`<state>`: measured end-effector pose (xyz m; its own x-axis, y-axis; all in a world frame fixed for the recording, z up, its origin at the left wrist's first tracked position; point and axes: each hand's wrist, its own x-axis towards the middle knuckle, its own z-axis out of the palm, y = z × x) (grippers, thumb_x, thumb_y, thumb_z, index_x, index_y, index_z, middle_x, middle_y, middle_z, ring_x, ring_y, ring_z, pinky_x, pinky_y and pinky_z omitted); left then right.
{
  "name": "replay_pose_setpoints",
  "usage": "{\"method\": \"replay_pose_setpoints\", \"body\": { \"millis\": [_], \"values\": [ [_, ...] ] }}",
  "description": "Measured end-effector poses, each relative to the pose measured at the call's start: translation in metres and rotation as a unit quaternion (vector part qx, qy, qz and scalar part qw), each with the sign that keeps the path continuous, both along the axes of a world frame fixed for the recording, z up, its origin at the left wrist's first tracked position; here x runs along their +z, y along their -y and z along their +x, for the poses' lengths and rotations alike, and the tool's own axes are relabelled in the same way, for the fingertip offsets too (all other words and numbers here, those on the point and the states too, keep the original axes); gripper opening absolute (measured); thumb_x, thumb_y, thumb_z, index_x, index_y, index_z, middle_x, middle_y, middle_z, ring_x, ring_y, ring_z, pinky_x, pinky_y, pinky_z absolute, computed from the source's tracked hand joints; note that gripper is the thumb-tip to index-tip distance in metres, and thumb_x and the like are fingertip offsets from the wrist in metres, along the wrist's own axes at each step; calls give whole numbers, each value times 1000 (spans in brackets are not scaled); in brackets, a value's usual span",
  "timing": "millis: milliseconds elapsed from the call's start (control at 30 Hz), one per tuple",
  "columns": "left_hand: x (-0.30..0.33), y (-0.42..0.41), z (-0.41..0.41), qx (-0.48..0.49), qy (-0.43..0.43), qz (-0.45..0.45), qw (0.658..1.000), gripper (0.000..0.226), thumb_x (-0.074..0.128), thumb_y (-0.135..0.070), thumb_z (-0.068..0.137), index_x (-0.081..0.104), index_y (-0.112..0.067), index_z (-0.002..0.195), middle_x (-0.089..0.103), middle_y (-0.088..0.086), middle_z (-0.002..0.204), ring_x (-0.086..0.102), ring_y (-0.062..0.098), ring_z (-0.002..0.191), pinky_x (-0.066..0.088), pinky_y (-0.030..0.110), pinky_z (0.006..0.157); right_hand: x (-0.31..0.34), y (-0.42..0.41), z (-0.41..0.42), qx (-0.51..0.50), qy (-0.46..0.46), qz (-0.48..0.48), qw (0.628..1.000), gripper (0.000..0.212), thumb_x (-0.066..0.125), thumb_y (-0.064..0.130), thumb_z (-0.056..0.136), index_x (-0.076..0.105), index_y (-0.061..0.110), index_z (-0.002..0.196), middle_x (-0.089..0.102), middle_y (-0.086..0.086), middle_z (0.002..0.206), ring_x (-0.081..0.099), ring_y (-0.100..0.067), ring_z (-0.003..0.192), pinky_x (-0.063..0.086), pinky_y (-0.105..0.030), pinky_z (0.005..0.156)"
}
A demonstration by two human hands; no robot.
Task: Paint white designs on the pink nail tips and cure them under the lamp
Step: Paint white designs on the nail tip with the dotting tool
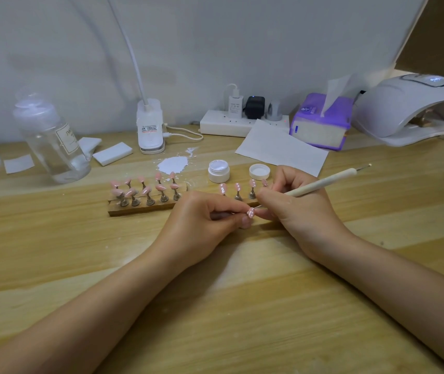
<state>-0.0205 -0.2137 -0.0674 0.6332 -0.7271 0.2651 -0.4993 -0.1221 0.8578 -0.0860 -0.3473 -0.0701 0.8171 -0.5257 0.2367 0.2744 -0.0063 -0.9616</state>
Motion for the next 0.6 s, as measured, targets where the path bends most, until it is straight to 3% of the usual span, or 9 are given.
{"method": "replay_pose_setpoints", "body": {
  "millis": [267,400,467,600],
  "values": [
    [1,0,-1,7,2,-2,1000,12,70,-5,77,75,-13,85,72,-4,71,60,-9,65,45,6,66,4,-1,-2,-10,4,23,1000,46,63,-4,81,36,17,49,33,14,39,41,0,37,52,-19,49],
    [1,-1,-2,6,-49,-31,998,18,69,-1,78,73,-18,82,73,0,72,67,3,70,52,14,72,11,-6,-8,-30,17,-12,999,37,71,30,70,44,23,46,40,9,41,43,-1,39,50,-19,49],
    [2,-2,-2,5,-60,-39,997,18,68,0,78,73,-18,81,73,0,72,69,6,70,53,15,71,15,-8,-10,-31,30,-18,999,30,64,43,65,48,22,53,50,4,41,45,-4,36,45,-16,44],
    [5,-3,-5,-3,-94,-65,993,20,67,1,77,72,-18,78,72,-6,68,69,7,67,51,13,60,18,-7,-14,-45,32,-29,998,44,42,52,79,59,14,65,54,-6,37,40,-9,28,35,-13,35]
  ]
}}
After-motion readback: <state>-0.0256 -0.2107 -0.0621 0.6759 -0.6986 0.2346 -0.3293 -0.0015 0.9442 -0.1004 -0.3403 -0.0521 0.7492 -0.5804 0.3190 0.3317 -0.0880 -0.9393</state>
